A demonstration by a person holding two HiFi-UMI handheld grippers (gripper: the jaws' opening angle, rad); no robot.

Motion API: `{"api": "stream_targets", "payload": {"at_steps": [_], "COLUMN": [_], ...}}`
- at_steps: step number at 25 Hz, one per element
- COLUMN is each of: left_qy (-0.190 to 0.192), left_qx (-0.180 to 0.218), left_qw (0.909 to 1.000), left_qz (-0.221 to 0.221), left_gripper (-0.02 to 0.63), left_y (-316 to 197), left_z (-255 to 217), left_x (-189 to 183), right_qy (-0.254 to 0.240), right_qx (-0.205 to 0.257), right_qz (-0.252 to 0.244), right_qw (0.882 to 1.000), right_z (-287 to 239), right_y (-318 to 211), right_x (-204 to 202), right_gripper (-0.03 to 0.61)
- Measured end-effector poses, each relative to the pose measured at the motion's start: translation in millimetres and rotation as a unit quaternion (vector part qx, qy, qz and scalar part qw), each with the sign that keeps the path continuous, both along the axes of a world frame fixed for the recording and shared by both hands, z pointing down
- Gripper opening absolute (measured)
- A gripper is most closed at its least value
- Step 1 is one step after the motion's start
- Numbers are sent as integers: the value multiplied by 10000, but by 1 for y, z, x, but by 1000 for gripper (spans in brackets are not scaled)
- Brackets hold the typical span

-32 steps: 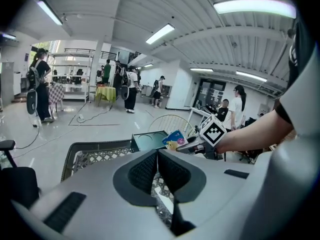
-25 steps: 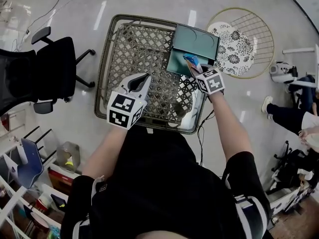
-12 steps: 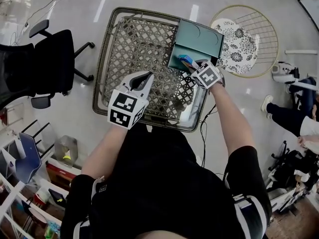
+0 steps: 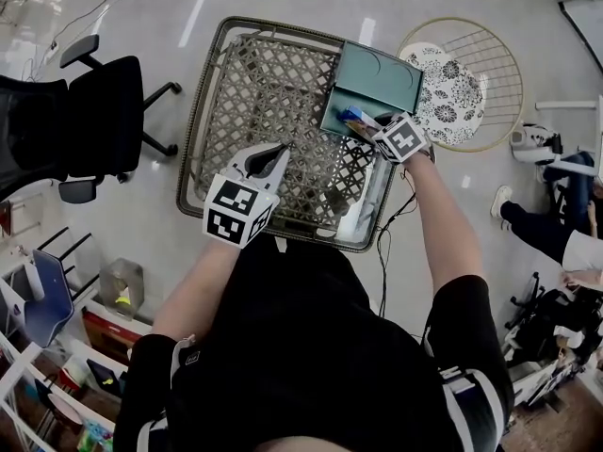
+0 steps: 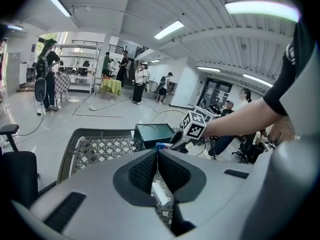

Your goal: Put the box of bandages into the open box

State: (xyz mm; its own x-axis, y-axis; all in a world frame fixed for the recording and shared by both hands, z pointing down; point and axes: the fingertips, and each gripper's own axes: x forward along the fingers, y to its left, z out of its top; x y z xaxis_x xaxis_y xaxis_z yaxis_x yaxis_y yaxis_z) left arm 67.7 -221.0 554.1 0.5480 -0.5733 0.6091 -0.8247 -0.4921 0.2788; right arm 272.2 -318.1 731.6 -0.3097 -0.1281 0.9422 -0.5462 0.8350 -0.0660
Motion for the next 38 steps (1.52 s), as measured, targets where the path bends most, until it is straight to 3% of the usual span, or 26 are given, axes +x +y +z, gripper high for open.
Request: {"api": "stream_targets", "payload": {"at_steps": [7, 14, 16, 19, 23, 27, 30, 38], "left_qy": [24, 43, 53, 73, 56, 42, 33, 122], "left_qx": [-44, -31, -47, -77, -140, -149, -176, 70], "left_qw": [10000, 10000, 10000, 9999, 9998, 9997, 9996, 9989], "left_qz": [14, 36, 53, 92, 158, 206, 223, 453], "left_gripper": [13, 12, 13, 13, 13, 13, 13, 12], "left_y": [10, 14, 16, 20, 29, 33, 36, 18], "left_z": [-2, -5, -5, -4, -1, -2, -1, -19], "left_x": [-4, -9, -9, -10, -13, -18, -23, -21], "right_qy": [452, 405, 297, 185, 352, 552, 306, -216], "right_qx": [498, 778, 713, 698, 629, 848, 954, 951], "right_qz": [491, 1126, 1043, 486, -28, 444, 883, 1497], "right_qw": [9965, 9898, 9915, 9962, 9974, 9939, 9910, 9839], "right_z": [-1, -7, -5, -5, 1, -5, -13, -37], "right_y": [-15, -23, -18, -13, -14, -33, -39, -17], "right_x": [26, 33, 28, 11, 0, 7, 6, 15], "right_gripper": [123, 129, 126, 118, 124, 195, 198, 195]}}
